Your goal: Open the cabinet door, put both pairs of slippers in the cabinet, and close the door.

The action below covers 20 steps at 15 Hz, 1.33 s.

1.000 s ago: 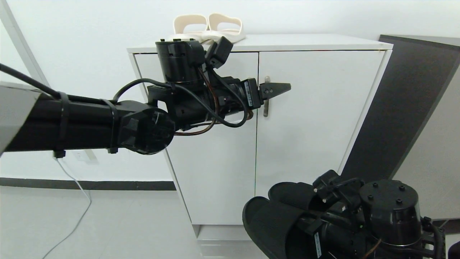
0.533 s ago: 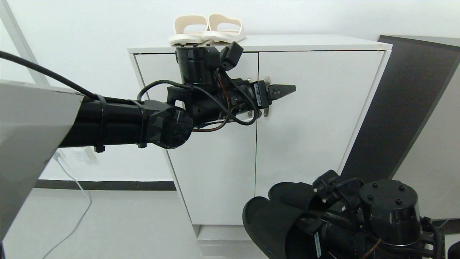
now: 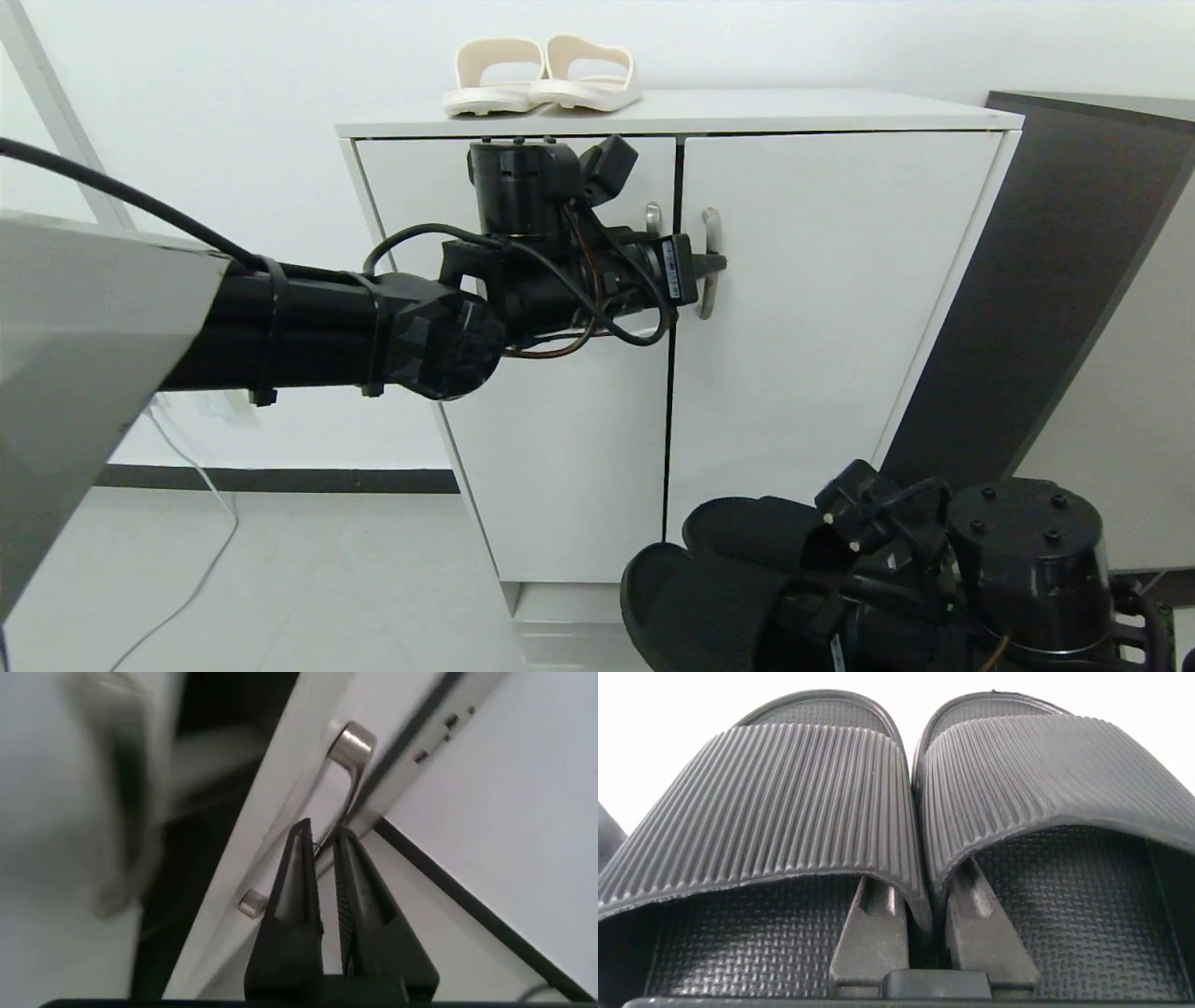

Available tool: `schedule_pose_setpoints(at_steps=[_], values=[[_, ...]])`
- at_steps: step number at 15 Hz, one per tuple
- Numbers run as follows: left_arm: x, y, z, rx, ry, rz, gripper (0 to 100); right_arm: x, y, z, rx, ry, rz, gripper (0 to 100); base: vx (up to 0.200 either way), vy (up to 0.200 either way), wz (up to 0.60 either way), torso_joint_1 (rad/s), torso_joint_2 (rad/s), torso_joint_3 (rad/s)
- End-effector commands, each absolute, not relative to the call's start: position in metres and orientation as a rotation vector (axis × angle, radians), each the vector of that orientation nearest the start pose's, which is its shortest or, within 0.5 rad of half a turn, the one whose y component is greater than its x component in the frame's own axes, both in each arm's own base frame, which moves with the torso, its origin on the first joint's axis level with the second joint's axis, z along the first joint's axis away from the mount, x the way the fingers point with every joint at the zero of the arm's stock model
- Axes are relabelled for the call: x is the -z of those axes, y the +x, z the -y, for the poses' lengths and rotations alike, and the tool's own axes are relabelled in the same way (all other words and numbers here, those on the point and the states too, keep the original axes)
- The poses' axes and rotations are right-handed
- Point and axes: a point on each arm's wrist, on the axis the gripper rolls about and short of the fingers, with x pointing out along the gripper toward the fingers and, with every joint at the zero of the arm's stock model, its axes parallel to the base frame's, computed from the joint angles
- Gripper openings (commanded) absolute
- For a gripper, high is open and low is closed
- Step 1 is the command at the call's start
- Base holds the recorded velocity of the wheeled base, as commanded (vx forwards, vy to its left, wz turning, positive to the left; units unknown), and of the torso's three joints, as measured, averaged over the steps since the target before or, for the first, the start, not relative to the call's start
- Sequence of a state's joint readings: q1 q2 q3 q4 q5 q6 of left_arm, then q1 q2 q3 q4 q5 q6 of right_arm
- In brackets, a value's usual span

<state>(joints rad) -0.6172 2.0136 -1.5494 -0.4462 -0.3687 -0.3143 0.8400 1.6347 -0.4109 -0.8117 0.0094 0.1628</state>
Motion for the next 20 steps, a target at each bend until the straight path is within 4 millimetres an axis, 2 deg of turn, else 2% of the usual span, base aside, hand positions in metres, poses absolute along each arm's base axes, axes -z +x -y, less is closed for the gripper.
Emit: schedule_pose_setpoints(at_steps=[1, 3, 9, 11, 16, 20], values=[[-0.274, 0.302, 0.245, 1.02, -0.271, -0.151, 0, -0.123, 0.154, -0.174, -0.85, -0.027, -0.442, 0, 0.0, 0.0, 0.0, 0.0, 0.0, 0.0], [-0.276, 0.281, 0.243, 1.05, -0.267, -0.145, 0, -0.122, 0.15, -0.171, -0.883, -0.064, -0.432, 0, 0.0, 0.0, 0.0, 0.0, 0.0, 0.0], [-0.279, 0.246, 0.228, 1.032, -0.258, -0.133, 0, -0.12, 0.143, -0.17, -0.938, -0.073, -0.443, 0, 0.0, 0.0, 0.0, 0.0, 0.0, 0.0], [-0.277, 0.249, 0.223, 1.012, -0.259, -0.127, 0, -0.119, 0.139, -0.172, -0.955, -0.08, -0.45, 0, 0.0, 0.0, 0.0, 0.0, 0.0, 0.0], [-0.269, 0.276, 0.212, 0.946, -0.266, -0.136, 0, -0.117, 0.137, -0.173, -0.965, -0.087, -0.457, 0, 0.0, 0.0, 0.0, 0.0, 0.0, 0.0], [-0.275, 0.297, 0.219, 0.926, -0.316, -0.135, 0, -0.116, 0.137, -0.174, -0.966, -0.09, -0.461, 0, 0.0, 0.0, 0.0, 0.0, 0.0, 0.0]])
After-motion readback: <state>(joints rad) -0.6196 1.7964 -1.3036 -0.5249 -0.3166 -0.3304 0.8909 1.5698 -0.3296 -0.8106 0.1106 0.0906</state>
